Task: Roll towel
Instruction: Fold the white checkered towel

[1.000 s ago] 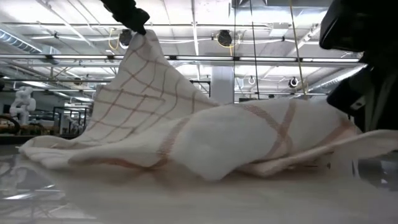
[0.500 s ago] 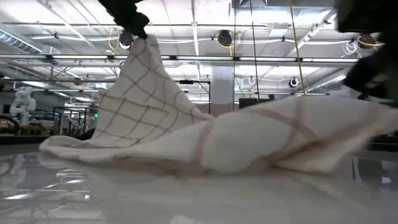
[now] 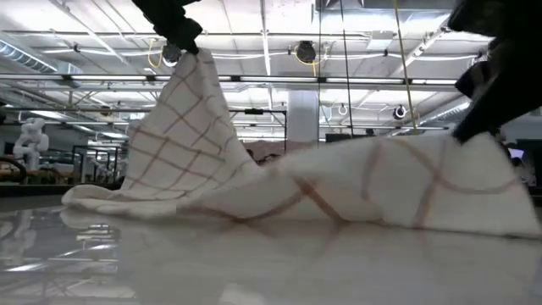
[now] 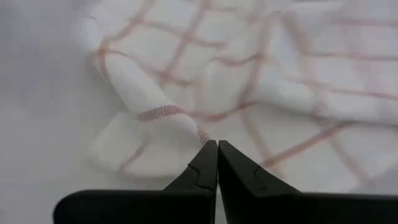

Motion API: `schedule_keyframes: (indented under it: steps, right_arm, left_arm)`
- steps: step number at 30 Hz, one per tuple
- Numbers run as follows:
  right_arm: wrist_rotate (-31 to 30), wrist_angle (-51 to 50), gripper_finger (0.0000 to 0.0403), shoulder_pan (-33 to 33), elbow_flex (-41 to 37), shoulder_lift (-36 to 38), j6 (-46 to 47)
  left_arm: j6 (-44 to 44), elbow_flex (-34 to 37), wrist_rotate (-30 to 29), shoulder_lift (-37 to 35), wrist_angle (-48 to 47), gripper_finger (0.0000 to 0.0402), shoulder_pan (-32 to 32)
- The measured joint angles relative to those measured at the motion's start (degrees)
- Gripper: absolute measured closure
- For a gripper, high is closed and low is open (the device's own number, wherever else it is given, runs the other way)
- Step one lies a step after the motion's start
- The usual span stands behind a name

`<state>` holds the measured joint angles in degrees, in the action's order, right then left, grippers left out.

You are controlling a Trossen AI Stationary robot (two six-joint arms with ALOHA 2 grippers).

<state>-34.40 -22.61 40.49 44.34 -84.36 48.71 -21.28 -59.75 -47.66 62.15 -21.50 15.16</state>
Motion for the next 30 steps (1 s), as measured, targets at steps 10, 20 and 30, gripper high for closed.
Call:
schedule_keyframes:
  steps: [10, 20, 30]
  right_arm:
    - [23.70, -0.37, 0.0399, 0.88, 0.00, 0.00, 1.52]
    - [18.19, -0.50, 0.0340, -0.05, 0.04, 0.07, 3.10]
    - [-2.64, -11.73, 0.0239, -2.50, -0.29, 4.08, 2.65]
  left_arm:
    - [0.02, 0.00, -0.11, 0.00, -0.04, 0.0399, 0.00]
    - [0.00, 0.00, 0.90, 0.00, -0.03, 0.0399, 0.00]
    - [-0.06, 0.00, 1.12, 0.00, -0.07, 0.0399, -0.01]
